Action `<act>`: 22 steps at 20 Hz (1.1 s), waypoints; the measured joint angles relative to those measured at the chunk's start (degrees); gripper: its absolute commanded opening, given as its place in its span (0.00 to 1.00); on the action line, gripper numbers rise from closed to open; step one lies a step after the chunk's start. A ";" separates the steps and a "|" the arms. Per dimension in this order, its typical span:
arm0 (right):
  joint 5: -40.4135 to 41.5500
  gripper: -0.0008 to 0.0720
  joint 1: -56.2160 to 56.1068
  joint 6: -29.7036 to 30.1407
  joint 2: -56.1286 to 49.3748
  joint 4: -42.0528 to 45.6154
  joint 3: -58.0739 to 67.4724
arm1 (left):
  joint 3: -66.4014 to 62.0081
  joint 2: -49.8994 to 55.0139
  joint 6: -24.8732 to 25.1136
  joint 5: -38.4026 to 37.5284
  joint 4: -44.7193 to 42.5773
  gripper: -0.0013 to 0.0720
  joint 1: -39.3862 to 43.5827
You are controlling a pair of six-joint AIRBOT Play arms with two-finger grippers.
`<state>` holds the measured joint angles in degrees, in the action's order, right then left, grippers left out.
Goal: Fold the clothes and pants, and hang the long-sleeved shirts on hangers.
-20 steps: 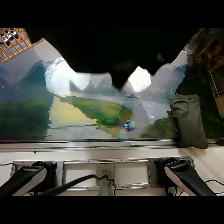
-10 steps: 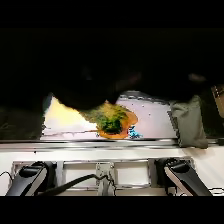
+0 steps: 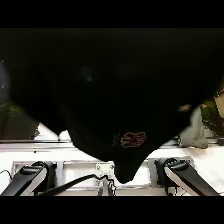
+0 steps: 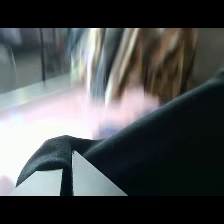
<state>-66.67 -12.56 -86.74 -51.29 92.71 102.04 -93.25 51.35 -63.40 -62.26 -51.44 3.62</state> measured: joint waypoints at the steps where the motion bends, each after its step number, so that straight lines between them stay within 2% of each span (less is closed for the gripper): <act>1: -0.04 0.04 0.02 0.22 -2.54 0.13 -1.40 | 0.00 3.21 0.00 -2.58 -0.72 0.02 0.00; 4: 1.70 0.04 0.20 1.36 -11.82 0.46 -5.01 | 0.04 15.06 0.00 -8.44 -2.43 0.02 0.00; 7: 7.21 0.05 1.77 1.53 -23.45 0.44 -6.58 | 0.09 27.80 -0.39 -6.69 -3.13 0.02 0.00; 8: 9.57 0.14 2.62 1.31 -27.19 0.42 -6.64 | 0.09 31.50 -1.22 -4.72 -3.06 0.21 -0.02; 9: 11.58 0.58 3.54 0.79 -30.29 0.39 -6.34 | 0.09 34.27 -1.97 -2.69 -2.54 0.65 -0.02; 10: 13.09 0.98 4.57 -0.68 -33.03 0.46 -5.79 | 0.09 36.63 -3.08 -0.28 -1.44 0.92 -0.15; 11: 13.94 0.94 5.73 -3.06 -35.36 0.46 -5.16 | 0.09 38.18 -4.44 1.86 -0.61 0.93 -0.46; 12: 14.16 0.87 6.78 -5.38 -36.89 0.24 -4.70 | 0.09 39.26 -5.99 4.04 0.15 0.92 -1.01; 13: 14.05 0.69 7.85 -7.28 -37.92 -0.17 -4.33 | 0.07 39.80 -6.97 5.46 0.59 0.81 -1.73; 14: 12.96 0.65 8.79 -8.61 -38.47 -0.42 -4.07 | 0.04 40.02 -7.85 6.23 1.07 0.57 -2.82; 15: 10.93 0.65 9.73 -9.64 -38.84 -0.74 -3.96 | 0.04 39.98 -8.63 6.10 1.33 0.39 -4.11; 16: 8.44 0.65 10.58 -10.40 -38.97 -0.83 -4.04 | 0.04 39.71 -9.11 5.07 1.49 0.30 -5.57; 17: 6.16 0.65 11.23 -10.91 -38.80 -0.81 -4.76 | 0.15 39.19 -9.55 2.73 1.64 0.29 -7.19; 18: 3.65 0.65 11.72 -11.39 -38.18 -0.79 -6.56 | 0.68 38.36 -9.81 0.07 1.77 0.23 -8.66; 20: 0.28 0.64 12.22 -11.87 -35.06 -1.05 -13.25 | 3.74 35.54 -9.66 -4.31 1.73 0.22 -10.54; 22: 0.57 0.49 12.74 -13.16 -29.38 -1.01 -22.75 | 9.46 30.80 -8.96 -6.16 2.25 0.22 -10.84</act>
<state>-66.11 0.19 -99.90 -80.66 91.70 79.29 -83.79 82.15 -72.36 -68.42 -49.19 -7.22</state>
